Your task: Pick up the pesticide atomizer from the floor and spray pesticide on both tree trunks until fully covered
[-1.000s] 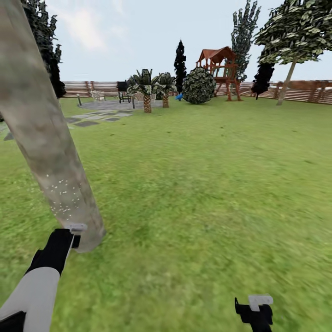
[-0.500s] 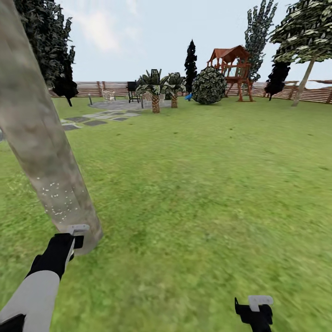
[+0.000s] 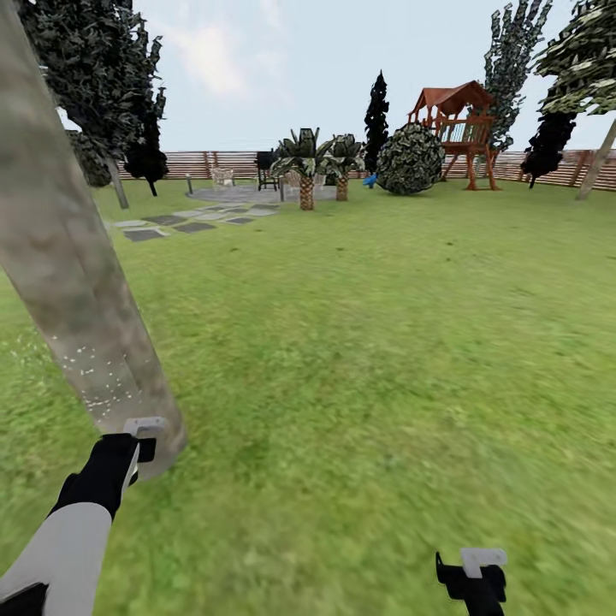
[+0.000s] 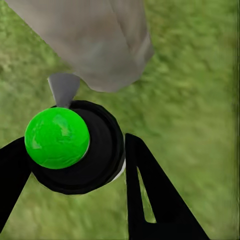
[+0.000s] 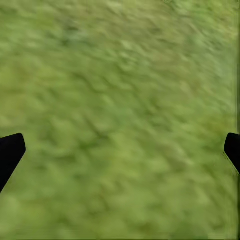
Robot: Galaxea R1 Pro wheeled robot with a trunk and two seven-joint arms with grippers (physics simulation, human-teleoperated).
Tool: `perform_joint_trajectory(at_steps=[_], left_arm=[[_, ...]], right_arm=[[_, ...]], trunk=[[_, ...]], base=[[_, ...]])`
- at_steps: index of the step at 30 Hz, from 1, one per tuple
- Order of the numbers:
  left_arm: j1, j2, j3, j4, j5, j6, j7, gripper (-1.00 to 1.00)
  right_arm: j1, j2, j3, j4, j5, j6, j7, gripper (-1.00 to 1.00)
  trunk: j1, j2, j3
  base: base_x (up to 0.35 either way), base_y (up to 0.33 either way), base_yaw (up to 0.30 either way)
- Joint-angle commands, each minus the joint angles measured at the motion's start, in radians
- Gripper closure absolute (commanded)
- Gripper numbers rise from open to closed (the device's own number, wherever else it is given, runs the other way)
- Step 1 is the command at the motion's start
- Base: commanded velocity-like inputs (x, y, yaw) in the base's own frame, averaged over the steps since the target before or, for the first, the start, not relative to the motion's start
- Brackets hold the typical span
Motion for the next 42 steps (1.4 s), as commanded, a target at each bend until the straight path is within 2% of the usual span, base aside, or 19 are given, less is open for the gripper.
perform_joint_trajectory(at_steps=[1, 6, 33, 42], left_arm=[[-0.001, 0.0, 0.002, -0.001, -0.004, 0.004, -0.002, 1.0], [-0.001, -0.001, 0.002, 0.0, -0.003, 0.004, -0.002, 1.0], [-0.001, -0.001, 0.002, 0.006, -0.005, 0.004, -0.001, 1.0], [-0.001, -0.001, 0.002, 0.006, -0.004, 0.004, -0.001, 1.0]], right_arm=[[0.0, 0.001, -0.005, 0.001, 0.011, -0.002, -0.004, -1.0], [-0.001, 0.002, -0.005, 0.001, 0.011, -0.002, -0.003, -1.0], [-0.001, 0.003, -0.005, 0.001, 0.011, -0.002, -0.002, -1.0], [0.0, 0.003, -0.005, 0.001, 0.012, -0.002, -0.002, -1.0]], trunk=[[0.0, 0.0, -0.001], [0.0, 0.0, -0.001], [0.0, 0.0, -0.001], [0.0, 0.0, -0.001]], base=[[0.185, -0.218, 0.0], [0.184, -0.218, 0.025], [0.175, -0.229, 0.274], [0.176, -0.23, 0.024]])
